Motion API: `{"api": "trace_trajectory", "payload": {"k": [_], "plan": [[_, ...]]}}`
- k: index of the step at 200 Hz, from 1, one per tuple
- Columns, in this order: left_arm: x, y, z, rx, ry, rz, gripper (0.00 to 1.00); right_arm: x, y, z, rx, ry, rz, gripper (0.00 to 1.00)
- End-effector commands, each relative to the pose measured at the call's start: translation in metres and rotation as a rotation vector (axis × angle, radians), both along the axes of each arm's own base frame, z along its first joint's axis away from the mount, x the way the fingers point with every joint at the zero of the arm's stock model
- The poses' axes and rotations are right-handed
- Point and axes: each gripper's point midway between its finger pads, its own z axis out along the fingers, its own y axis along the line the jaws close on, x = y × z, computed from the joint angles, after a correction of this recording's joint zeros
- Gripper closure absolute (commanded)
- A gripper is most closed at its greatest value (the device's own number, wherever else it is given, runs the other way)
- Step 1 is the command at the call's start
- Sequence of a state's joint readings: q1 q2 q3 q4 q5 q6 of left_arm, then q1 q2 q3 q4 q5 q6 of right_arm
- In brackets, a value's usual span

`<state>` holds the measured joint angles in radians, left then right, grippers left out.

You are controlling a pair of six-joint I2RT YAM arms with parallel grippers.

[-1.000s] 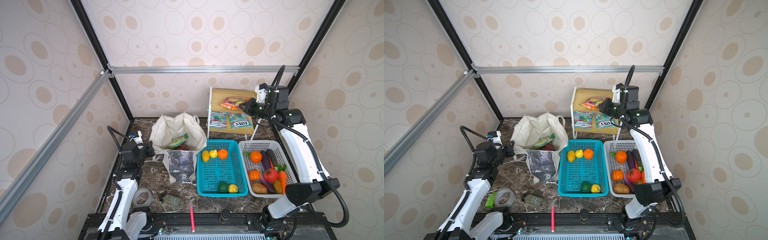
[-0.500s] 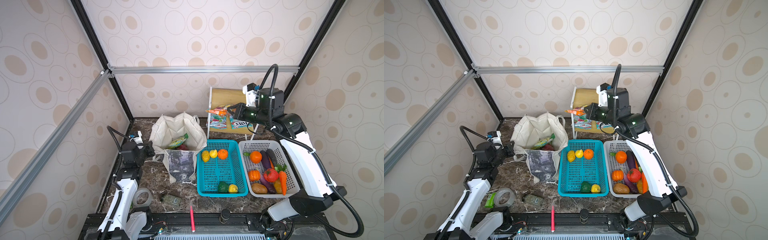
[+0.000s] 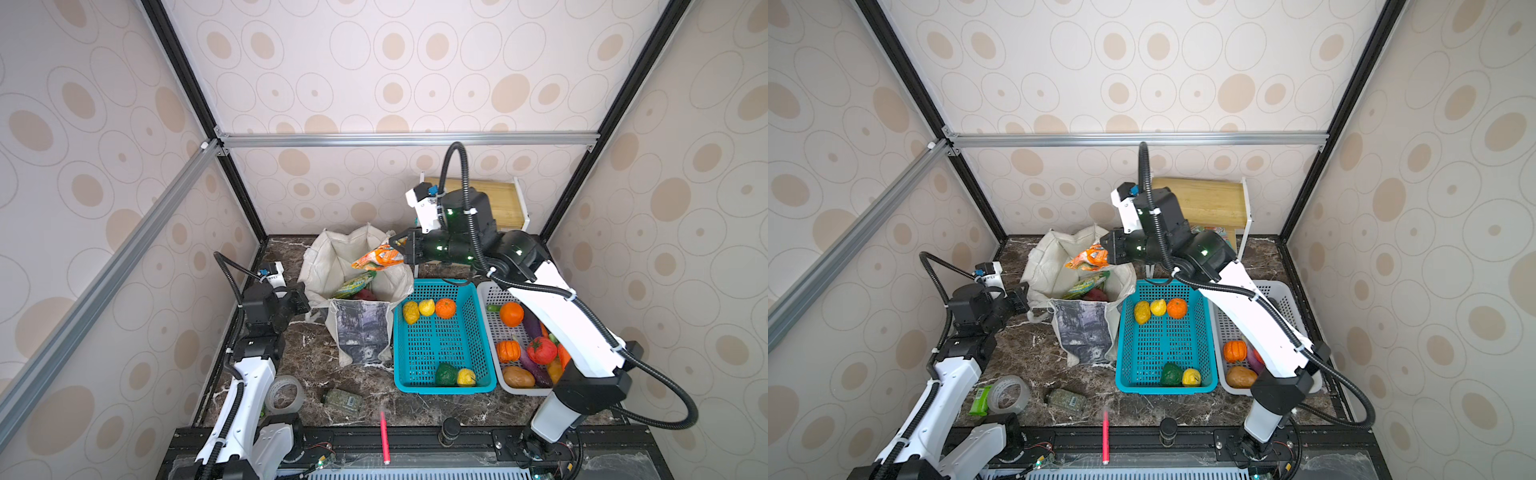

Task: Place the food into the grocery bag and tie it
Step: 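Lift the orange candy bag off the shelf with the right gripper toward the tote, then lower the orange candy bag into the tote and open the right gripper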

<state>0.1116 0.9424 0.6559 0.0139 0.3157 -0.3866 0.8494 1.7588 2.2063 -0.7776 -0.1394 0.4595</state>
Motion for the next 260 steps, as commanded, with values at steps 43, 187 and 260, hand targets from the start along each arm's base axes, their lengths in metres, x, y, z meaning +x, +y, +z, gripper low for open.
{"api": "trace_trajectory", "payload": {"k": [43,187,260], "plan": [[0.0,0.001,0.023,0.009,-0.063,-0.003,1.0,0.022,0.062,-0.067,-0.04,0.115,0.067,1.0],[0.001,0.0,0.024,0.004,-0.064,-0.005,1.0,0.017,0.013,-0.147,-0.303,0.158,-0.097,0.0],[0.001,-0.001,0.023,0.001,-0.062,-0.008,1.0,0.009,-0.075,-0.084,-0.243,-0.057,-0.34,0.1]]}}
